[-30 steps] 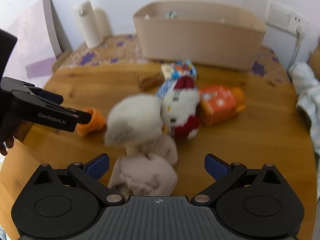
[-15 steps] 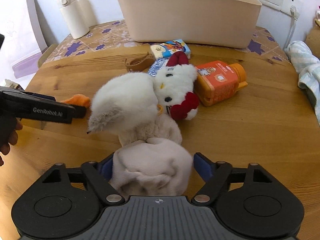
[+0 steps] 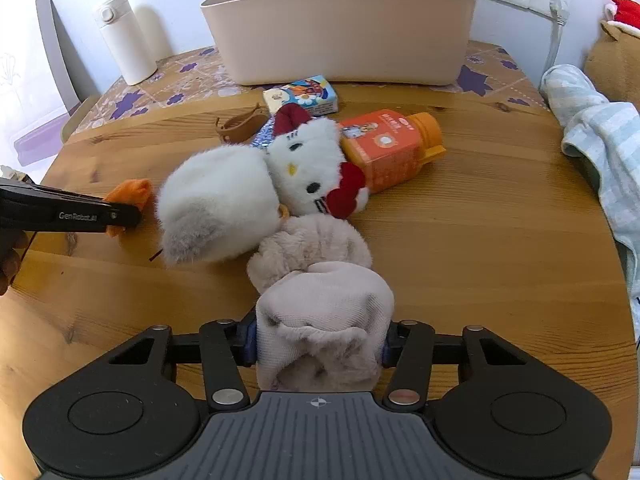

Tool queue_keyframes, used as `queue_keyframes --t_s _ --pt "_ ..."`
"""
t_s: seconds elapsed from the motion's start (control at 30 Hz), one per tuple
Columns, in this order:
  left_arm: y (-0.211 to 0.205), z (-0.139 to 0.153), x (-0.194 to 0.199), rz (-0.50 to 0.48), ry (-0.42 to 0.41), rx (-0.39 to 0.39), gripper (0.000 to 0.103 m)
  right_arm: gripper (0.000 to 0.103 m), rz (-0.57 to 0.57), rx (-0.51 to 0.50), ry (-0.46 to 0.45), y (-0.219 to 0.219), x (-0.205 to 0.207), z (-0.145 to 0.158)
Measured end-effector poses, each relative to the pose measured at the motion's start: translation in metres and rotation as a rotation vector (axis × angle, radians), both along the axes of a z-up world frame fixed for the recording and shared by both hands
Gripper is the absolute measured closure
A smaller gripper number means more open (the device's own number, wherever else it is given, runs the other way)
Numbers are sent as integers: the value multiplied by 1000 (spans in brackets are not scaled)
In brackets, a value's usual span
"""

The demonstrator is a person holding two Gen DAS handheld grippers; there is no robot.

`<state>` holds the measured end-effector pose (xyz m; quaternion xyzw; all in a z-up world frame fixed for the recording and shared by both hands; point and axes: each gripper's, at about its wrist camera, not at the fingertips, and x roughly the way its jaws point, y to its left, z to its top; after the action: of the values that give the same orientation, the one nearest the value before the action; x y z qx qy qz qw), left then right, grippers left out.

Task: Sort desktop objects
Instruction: 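Grasp the orange sock with left tool while right grasps the beige sock, then carry the orange sock and beige sock over the cream bin with both tools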

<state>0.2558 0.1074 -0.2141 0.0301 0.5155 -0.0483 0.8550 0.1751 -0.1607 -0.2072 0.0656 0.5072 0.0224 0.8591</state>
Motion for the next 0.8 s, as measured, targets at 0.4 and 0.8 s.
queue_keyframes --t_s 0.4,0.8 --pt "-3 13 -19 -6 -10 -10 93 57 6 -54 -70 -22 -15 19" --pt "-10 40 -39 -28 -74 -6 93 57 -35 -65 -119 -52 -21 36"
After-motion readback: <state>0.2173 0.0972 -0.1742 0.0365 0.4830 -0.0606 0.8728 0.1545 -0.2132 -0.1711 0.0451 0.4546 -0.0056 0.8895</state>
